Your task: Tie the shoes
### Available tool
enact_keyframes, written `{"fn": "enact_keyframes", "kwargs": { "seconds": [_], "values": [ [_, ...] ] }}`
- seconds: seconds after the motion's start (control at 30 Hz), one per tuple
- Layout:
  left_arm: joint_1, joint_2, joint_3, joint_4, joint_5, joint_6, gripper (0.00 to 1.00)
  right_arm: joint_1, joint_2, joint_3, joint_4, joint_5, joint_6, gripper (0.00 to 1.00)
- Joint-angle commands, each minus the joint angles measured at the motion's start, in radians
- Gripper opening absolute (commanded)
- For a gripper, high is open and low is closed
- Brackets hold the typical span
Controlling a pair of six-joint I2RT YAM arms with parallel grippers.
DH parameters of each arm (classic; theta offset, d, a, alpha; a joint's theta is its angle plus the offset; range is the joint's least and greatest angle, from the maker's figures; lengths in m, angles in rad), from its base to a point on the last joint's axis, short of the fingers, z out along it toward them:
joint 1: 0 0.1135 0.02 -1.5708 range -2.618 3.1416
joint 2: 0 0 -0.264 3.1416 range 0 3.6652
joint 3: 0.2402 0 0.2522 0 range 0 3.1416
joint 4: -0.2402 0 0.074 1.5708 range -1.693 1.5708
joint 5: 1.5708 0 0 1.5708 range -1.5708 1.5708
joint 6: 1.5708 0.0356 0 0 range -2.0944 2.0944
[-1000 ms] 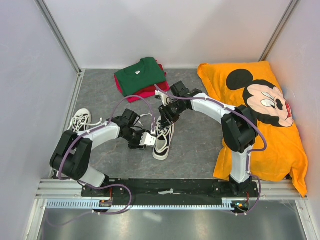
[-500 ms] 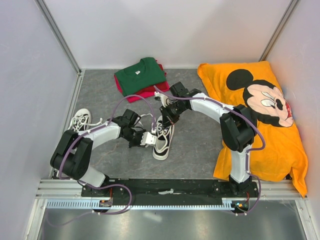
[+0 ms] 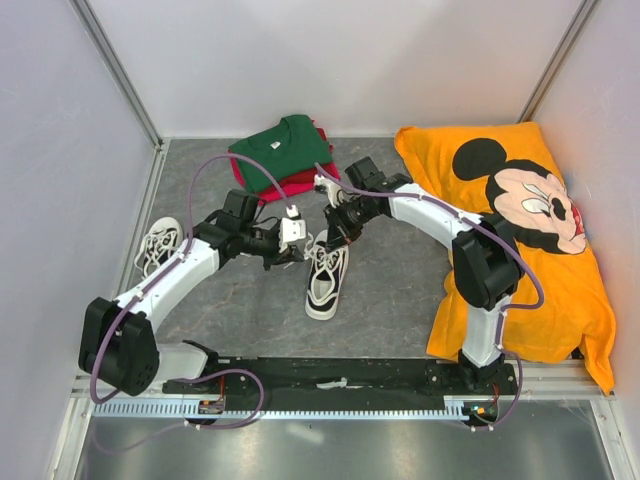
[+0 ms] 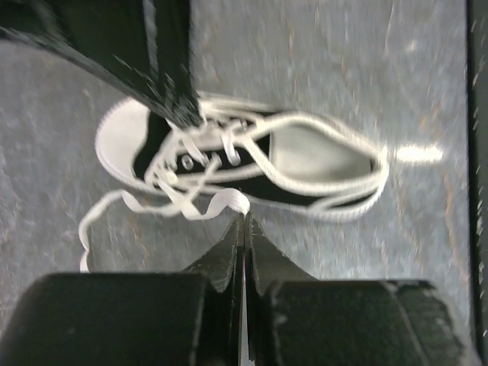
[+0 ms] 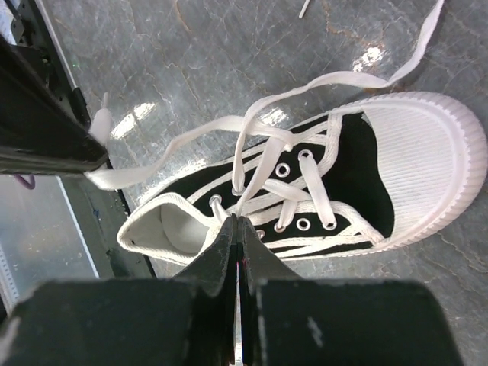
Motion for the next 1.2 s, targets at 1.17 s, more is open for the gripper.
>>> {"fn": "enact_keyframes", "kwargs": {
  "seconds": [1.17],
  "values": [
    [-0.11, 0.308, -0.024, 0.626, -0.061, -0.467, 0.02, -0.065, -0.063, -0.085, 0.105, -0.19, 0.09, 0.0]
  ]
}}
